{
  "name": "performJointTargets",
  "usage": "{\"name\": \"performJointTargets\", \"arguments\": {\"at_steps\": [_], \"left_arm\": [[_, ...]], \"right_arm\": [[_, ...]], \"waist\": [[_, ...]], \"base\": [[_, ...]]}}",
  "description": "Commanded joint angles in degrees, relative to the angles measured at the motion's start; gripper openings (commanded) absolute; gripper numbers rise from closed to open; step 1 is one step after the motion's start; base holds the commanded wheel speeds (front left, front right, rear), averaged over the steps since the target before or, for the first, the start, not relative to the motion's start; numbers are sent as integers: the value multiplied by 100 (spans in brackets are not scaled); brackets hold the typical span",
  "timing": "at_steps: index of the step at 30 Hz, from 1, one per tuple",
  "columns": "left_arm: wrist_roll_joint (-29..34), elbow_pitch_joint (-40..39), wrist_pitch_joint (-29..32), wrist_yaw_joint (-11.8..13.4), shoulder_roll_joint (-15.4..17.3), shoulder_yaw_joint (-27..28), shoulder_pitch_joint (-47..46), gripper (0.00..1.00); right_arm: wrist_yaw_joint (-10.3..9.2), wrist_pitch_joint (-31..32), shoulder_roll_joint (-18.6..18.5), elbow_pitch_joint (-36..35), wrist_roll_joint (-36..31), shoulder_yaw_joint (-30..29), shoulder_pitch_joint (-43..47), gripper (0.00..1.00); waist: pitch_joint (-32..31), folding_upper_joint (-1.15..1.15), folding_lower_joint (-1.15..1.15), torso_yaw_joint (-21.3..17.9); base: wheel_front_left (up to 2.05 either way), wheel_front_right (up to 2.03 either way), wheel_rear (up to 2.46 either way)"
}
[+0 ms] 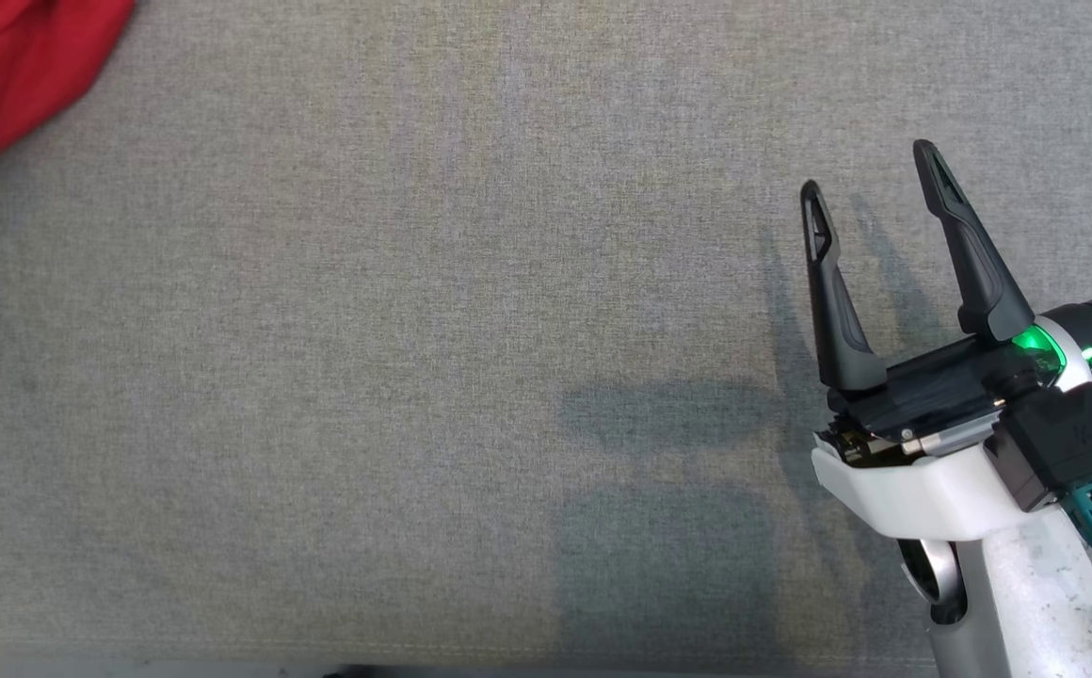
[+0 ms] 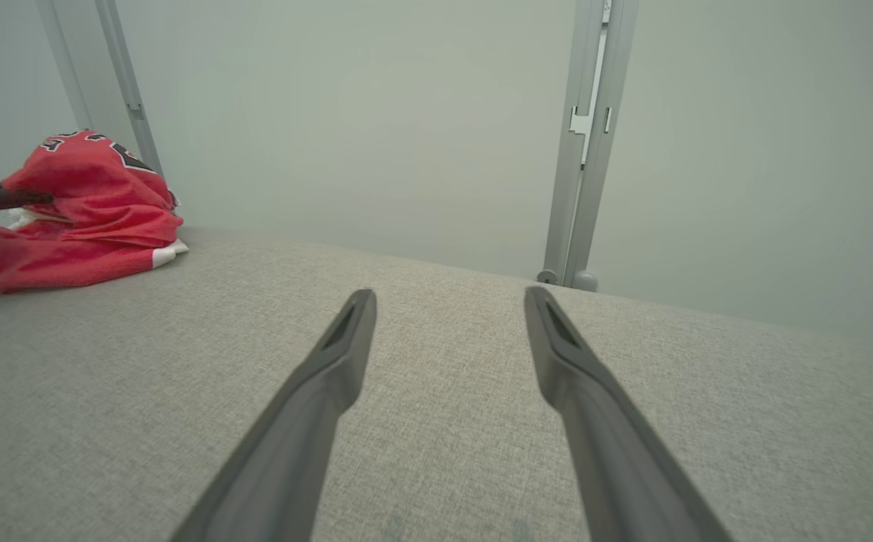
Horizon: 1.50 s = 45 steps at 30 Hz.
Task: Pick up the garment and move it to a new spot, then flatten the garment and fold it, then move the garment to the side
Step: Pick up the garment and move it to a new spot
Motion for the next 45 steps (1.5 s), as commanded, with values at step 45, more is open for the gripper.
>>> {"name": "performJointTargets", "arguments": {"at_steps": [45], "left_arm": [[307, -3304, -51, 585, -2273, -2046, 906, 0]], "right_arm": [[-3, -20, -13, 816, 1162, -408, 690, 100]], "waist": [[-2535, 39, -1, -1238]], "base": [[0, 0, 0]]}}
